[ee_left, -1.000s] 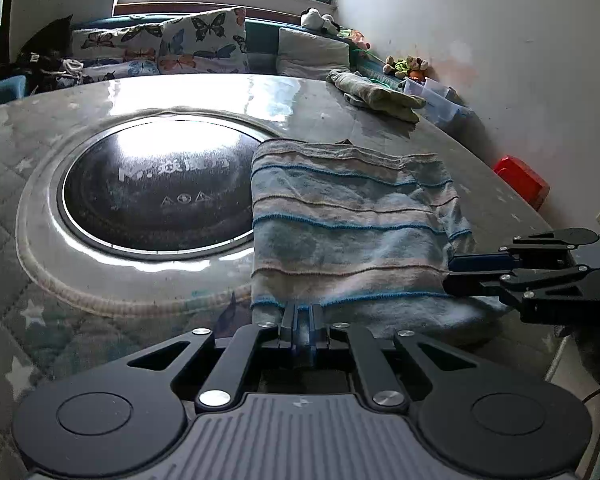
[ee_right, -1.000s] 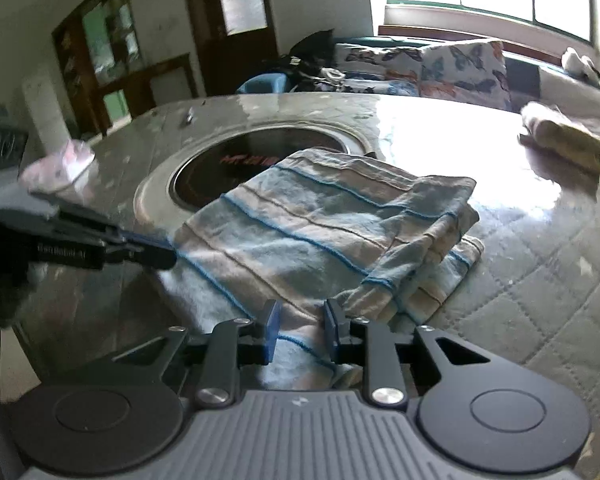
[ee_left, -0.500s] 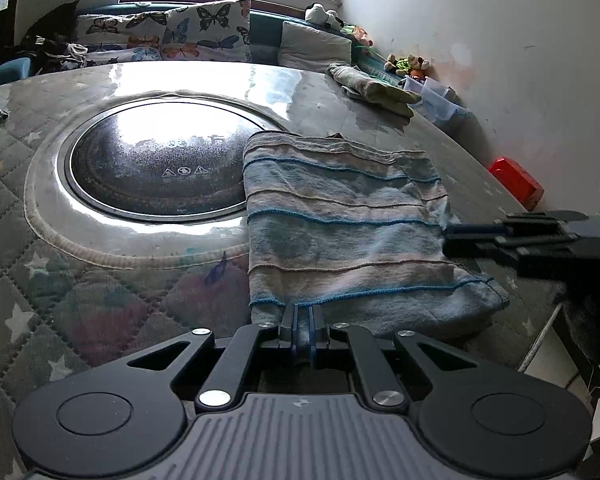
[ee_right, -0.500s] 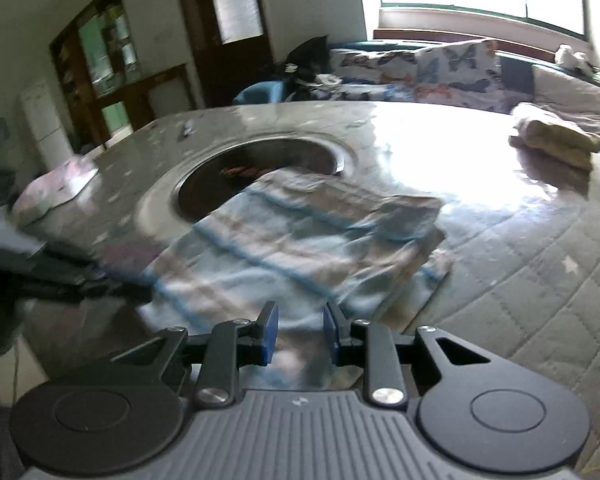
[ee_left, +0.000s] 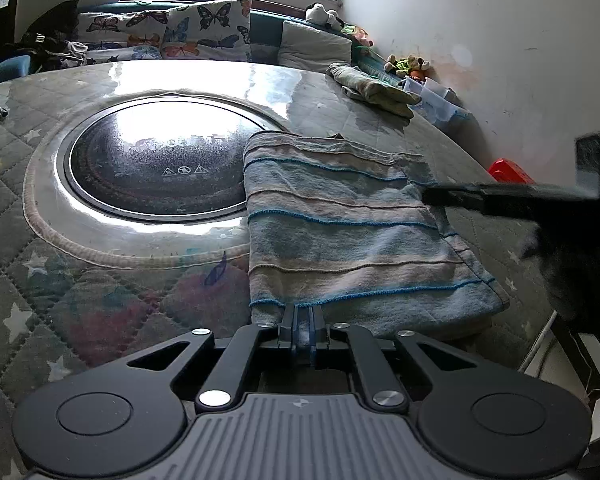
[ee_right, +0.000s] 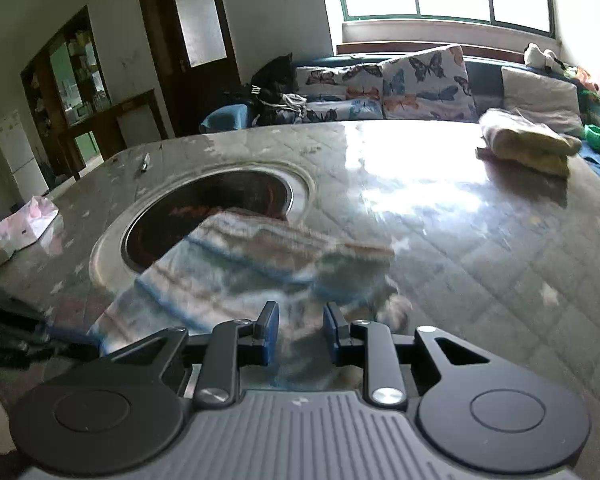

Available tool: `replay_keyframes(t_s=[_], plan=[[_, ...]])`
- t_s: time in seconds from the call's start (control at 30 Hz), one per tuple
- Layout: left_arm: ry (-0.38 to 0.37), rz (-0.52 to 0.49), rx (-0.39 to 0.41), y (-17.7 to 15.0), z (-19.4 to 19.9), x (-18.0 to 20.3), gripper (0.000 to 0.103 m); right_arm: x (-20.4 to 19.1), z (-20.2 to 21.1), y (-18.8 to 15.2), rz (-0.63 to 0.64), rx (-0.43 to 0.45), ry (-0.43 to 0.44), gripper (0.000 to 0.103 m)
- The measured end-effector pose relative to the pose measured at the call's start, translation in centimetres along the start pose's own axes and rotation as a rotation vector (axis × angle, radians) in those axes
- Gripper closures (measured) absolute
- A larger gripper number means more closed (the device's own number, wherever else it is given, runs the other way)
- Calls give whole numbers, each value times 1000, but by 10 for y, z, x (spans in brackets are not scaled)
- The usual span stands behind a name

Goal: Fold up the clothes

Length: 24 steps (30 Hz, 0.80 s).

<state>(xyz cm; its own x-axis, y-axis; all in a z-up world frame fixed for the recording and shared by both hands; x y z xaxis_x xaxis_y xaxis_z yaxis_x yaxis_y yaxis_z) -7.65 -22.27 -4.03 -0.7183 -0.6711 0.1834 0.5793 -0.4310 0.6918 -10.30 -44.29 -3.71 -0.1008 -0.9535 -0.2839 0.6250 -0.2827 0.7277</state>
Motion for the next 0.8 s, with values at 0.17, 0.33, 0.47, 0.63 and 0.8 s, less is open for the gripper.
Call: replay_keyframes(t_s=[0.17, 0.33, 0.47, 0.63, 0.8], plan=[[-6, -3, -4, 1, 0, 0, 96, 17, -26, 6, -45, -28, -30, 80], [-19, -30, -13, 5, 1, 3, 87, 5, -26, 21, -23, -11, -22, 79], [-14, -64, 2, 13, 4, 8, 77, -21, -42, 27, 53, -44, 8, 79], [-11, -70, 5, 16, 2, 5, 76, -35, -64, 33, 99, -82, -1, 80], [-18, -65, 13, 17, 6, 1, 76, -49, -74, 42, 128, -97, 9, 80]])
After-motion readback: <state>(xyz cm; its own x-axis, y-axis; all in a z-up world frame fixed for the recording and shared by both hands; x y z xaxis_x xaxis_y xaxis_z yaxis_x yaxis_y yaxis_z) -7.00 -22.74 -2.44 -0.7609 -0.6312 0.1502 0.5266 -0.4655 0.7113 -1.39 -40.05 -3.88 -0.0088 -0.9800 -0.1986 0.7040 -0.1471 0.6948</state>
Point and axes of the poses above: each gripper's, at about its wrist camera, not at the fingertips, and z roughly against the way its jaws point, x to its right, y to its top, the point moved 8 cm from there along -z, roughly the way its jaws point, and after that the axes turned 9 degrees about -z, right-handed, at the moved point
